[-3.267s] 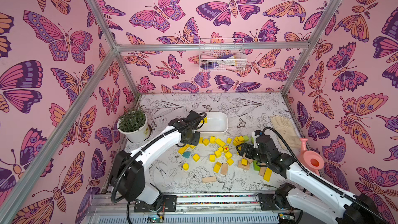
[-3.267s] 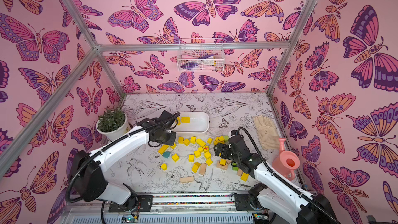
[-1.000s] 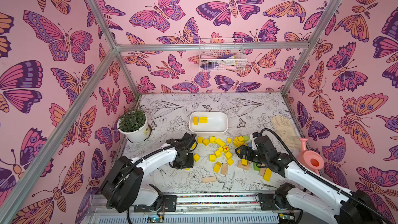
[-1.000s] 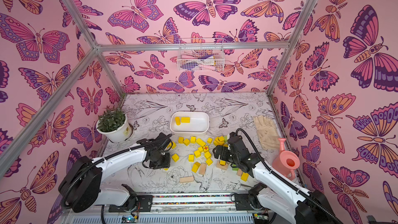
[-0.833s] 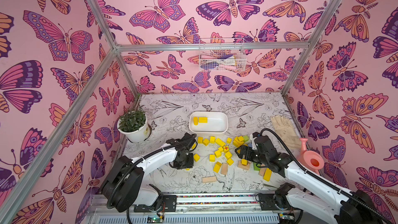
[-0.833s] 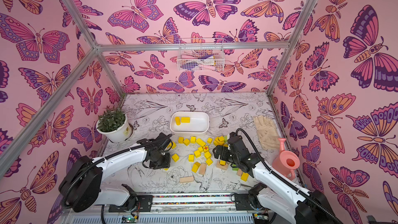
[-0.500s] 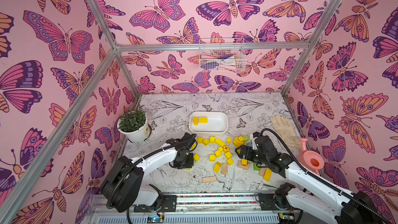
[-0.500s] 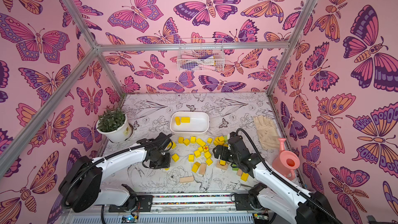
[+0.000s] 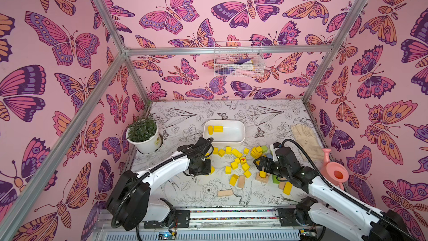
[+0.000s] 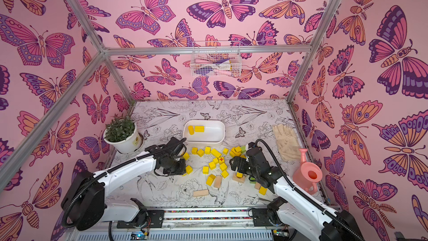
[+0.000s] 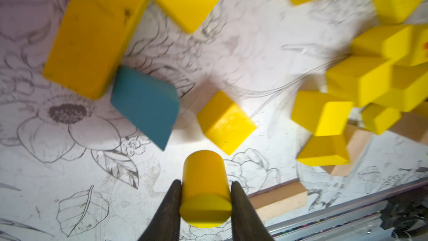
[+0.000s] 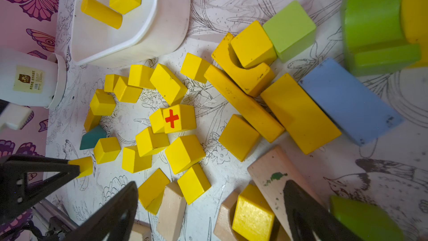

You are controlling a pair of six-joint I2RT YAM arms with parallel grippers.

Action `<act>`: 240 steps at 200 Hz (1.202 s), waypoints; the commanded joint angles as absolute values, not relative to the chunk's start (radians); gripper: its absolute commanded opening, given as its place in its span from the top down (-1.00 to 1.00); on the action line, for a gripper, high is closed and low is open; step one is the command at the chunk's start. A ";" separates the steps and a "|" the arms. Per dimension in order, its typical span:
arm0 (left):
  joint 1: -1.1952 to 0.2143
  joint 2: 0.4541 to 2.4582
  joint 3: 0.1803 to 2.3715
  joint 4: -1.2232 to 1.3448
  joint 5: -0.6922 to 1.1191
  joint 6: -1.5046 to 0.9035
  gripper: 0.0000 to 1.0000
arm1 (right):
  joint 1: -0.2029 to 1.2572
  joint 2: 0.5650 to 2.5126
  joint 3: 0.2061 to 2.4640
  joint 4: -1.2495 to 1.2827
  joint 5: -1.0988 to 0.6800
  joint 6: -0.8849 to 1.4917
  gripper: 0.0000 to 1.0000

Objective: Pick out the yellow building blocks
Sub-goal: Pick up the building block from the center of the board, then place the building block in the storage box.

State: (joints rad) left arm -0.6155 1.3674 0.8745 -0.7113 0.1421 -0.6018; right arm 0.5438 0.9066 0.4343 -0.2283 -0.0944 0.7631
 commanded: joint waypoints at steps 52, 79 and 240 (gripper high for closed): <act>-0.597 1.577 1.303 -0.812 0.117 -0.413 0.42 | 0.537 0.852 0.408 -0.233 -0.063 0.782 -0.96; -0.587 1.740 1.480 -0.837 0.114 -0.373 0.42 | 0.534 0.842 0.402 -0.230 -0.067 0.782 -0.96; -0.578 2.494 2.336 -1.052 -0.014 -0.252 0.44 | 0.480 0.842 0.385 -0.190 -0.141 0.761 -0.97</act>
State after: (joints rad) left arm -0.5831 2.4752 2.2932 -0.9920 0.0345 -0.2684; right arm 0.4919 0.8413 0.4000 -0.2127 -0.1177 0.7696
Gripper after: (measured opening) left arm 0.306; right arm 0.983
